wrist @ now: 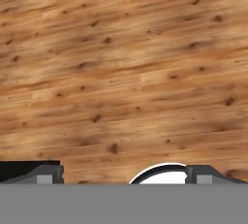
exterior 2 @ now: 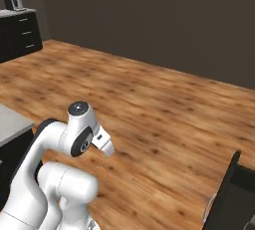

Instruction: Organize the utensils by type. Pick up the wooden spoons from the counter and place them in the open cabinet. Then pick up the metallic utensils from the counter and place them in the open drawer.

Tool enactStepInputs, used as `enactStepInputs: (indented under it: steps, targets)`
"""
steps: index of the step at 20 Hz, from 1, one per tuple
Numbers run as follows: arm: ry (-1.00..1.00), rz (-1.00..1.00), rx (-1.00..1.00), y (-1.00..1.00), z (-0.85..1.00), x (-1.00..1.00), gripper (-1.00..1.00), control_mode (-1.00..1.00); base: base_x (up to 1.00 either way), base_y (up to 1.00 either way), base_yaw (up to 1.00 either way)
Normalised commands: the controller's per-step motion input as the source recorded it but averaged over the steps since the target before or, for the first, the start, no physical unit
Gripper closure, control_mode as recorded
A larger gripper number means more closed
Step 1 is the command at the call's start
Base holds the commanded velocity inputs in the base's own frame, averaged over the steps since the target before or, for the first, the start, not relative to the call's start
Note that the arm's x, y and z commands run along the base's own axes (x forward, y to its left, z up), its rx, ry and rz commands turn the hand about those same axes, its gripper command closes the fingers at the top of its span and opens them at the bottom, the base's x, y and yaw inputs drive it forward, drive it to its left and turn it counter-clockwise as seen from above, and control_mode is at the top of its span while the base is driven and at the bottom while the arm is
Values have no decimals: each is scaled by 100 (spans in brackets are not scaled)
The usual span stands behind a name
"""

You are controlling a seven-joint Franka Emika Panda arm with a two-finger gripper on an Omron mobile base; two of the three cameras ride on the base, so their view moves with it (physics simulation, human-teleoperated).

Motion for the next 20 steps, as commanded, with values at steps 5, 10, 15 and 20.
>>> enactStepInputs:
  steps: [5,10,15,20]
  targets:
    - [0,0,0,0,0,0,-100,100,100,0,15]
    - [0,0,0,0,0,0,-100,100,100,0,25]
    - [0,0,0,0,0,0,-100,100,100,0,31]
    - [0,0,0,0,0,0,-100,100,100,0,36]
